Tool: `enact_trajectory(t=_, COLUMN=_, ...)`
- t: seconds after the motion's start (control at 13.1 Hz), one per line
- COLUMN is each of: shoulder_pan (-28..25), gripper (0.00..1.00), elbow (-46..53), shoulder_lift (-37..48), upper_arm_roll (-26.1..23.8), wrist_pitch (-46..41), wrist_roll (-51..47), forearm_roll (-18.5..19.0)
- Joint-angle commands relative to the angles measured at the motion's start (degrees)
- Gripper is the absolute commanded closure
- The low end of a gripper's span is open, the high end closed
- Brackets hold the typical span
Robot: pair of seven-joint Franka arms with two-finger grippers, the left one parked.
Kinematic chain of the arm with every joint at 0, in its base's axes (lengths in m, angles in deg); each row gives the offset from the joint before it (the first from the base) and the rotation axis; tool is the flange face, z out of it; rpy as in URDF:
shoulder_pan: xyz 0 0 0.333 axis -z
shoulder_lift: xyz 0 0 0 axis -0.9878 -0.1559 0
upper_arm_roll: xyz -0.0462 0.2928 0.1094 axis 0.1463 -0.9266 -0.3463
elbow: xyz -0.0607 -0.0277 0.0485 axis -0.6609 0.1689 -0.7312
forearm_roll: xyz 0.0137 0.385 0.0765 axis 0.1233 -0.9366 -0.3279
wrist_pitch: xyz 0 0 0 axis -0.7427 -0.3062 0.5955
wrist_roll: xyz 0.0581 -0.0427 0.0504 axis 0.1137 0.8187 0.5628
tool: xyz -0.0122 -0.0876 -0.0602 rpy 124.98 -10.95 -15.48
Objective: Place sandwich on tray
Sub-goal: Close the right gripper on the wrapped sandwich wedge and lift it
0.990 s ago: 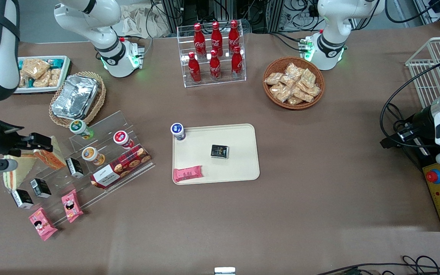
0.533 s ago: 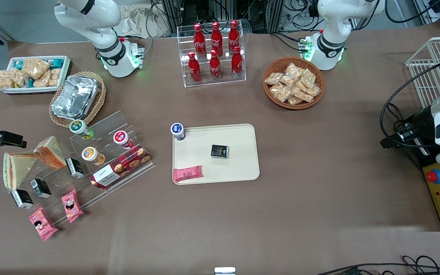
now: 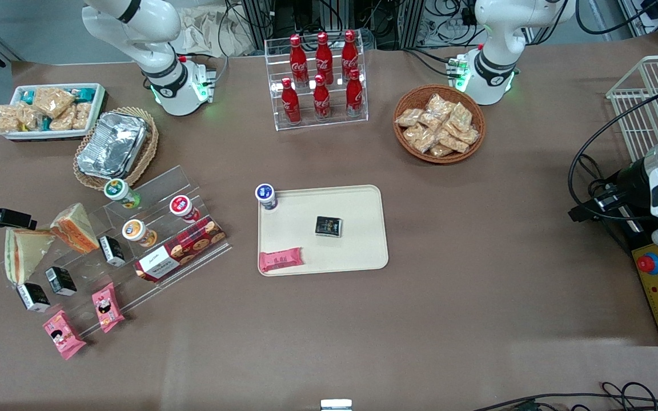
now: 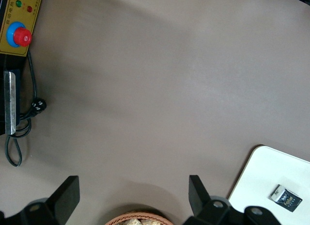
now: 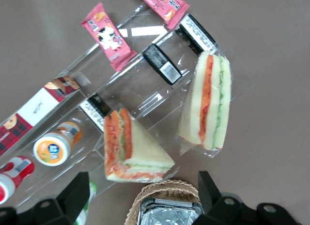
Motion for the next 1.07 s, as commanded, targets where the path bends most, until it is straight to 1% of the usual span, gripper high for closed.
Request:
enact_trajectory(t=0.0, shoulder_pan=1.6, gripper=0.01, elbow=-0.5, shoulder_lift=-0.7, upper_arm_roll=0.0, wrist_pitch=1.7, wrist_roll=1.1, forearm_roll=1.1)
enact_trajectory(t=0.3, shoulder_pan=2.0, gripper=0.01, elbow=-0.5, shoulder_lift=-3.0, upper_arm_roll=1.3, wrist_pitch=4.0, wrist_roll=1.1, forearm_roll=2.4)
enact_trajectory(t=0.61, shoulder_pan=4.1, gripper=0.01, elbow=-0.5, shoulder_lift=-5.9, upper_arm_roll=1.3, wrist_pitch=5.5, wrist_roll=1.2, forearm_roll=2.4)
enact_trajectory(t=0.99, shoulder_pan=4.3, gripper=0.02, elbow=-3.2, shoulder_lift=-6.8, upper_arm_roll=1.3, wrist_pitch=8.2, wrist_roll=1.1, forearm_roll=2.0)
